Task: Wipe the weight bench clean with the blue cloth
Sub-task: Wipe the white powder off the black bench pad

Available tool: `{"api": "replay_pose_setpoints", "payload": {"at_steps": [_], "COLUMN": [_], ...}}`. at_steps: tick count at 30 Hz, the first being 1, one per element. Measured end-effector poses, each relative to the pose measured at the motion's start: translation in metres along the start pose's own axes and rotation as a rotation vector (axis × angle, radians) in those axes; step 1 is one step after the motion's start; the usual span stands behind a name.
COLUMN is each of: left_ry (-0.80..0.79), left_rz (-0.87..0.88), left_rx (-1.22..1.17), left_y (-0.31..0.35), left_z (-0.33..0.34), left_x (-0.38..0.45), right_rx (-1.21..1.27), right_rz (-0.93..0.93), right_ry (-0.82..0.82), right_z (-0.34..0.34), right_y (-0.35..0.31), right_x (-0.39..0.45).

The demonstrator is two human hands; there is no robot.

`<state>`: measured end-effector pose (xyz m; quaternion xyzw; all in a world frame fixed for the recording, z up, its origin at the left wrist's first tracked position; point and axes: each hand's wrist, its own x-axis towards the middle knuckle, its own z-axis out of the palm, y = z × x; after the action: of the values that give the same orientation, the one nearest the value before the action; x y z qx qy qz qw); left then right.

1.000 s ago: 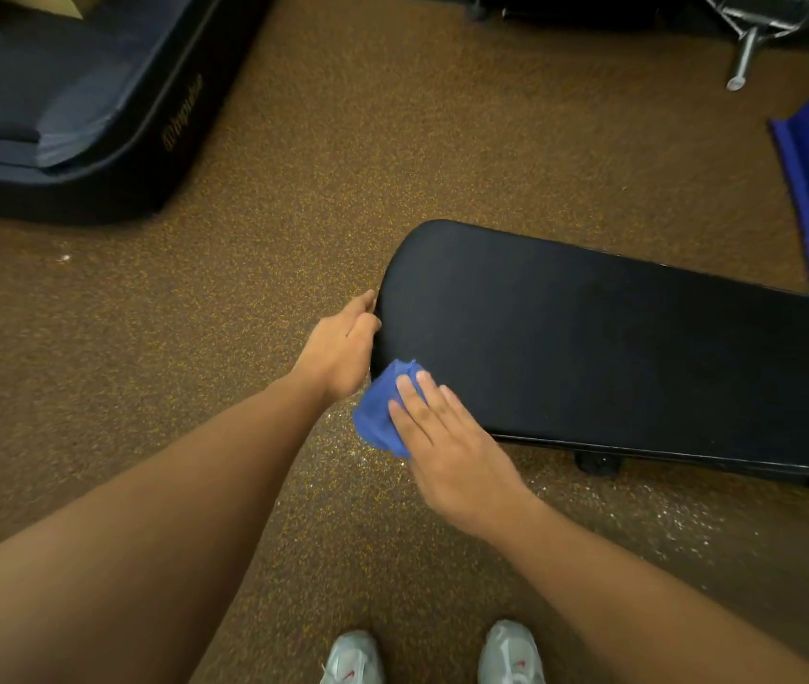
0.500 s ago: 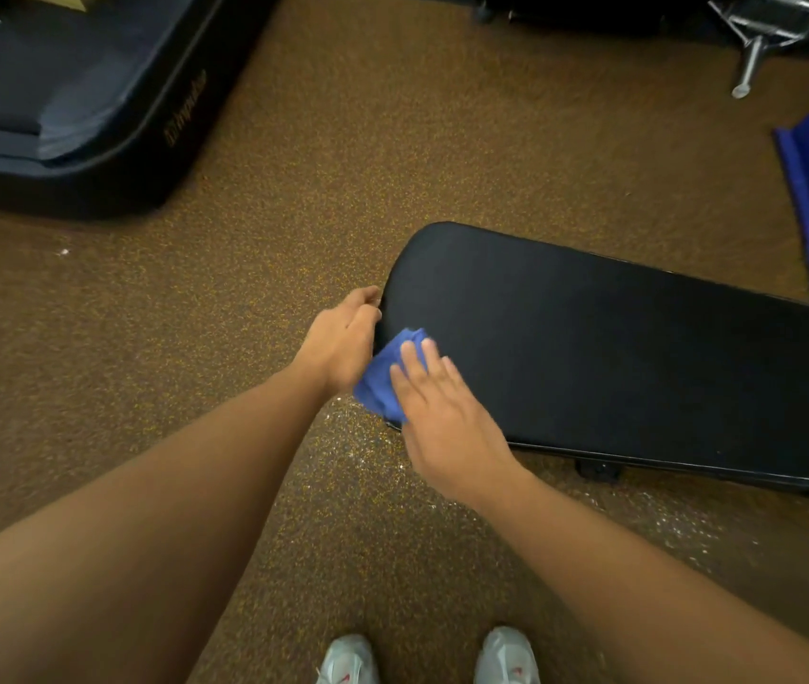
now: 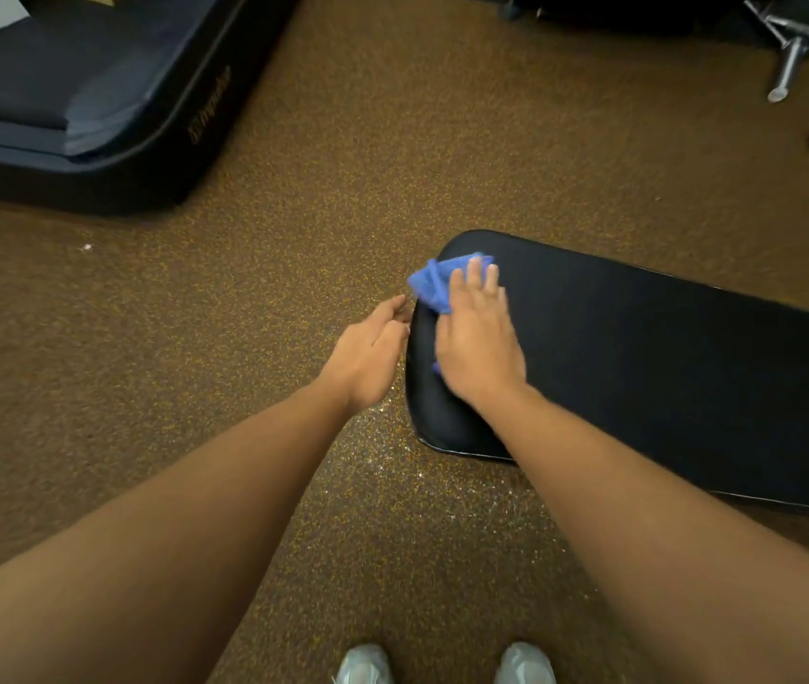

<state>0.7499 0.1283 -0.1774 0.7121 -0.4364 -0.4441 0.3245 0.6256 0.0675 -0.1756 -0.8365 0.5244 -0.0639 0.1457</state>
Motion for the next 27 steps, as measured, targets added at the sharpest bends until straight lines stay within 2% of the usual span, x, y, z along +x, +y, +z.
{"api": "replay_pose_setpoints", "payload": {"at_steps": [4,8,10,13,15,18,21,25,27], "left_ry": [0.076,0.013,-0.001,-0.008,-0.009,-0.016,-0.007,0.058,0.055], "left_rz": [-0.044,-0.047,-0.019,-0.021,-0.031,-0.020,-0.007,0.015,0.030], "left_rx": [0.046,0.075,0.080,0.045,0.019,0.029,0.022,0.057,0.081], "left_y": [-0.001,0.008,0.010,0.009,0.009,0.006,0.004,0.011,0.017], "left_z": [-0.001,0.003,0.004,0.001,-0.002,-0.002,0.000,0.007,0.014], "left_x": [0.010,0.012,0.013,0.013,0.013,0.012,0.017,0.027,0.030], "right_rx": [-0.147,-0.225,-0.189,-0.079,-0.050,-0.030,-0.062,-0.022,-0.028], "right_rz": [-0.237,-0.519,-0.479,-0.179,0.004,0.130,0.095,-0.206,-0.265], "right_ry": [-0.026,-0.221,-0.221,-0.119,-0.038,0.031,0.053,-0.056,-0.098], "right_z": [0.017,0.003,-0.010,-0.025,-0.027,-0.019,-0.004,0.000,-0.002], "right_y": [-0.016,0.014,0.043,0.069,0.064,0.035,0.017,0.017,0.033], "right_x": [-0.046,-0.089,-0.090,-0.057,-0.019,0.026,0.036,-0.013,-0.041]}}
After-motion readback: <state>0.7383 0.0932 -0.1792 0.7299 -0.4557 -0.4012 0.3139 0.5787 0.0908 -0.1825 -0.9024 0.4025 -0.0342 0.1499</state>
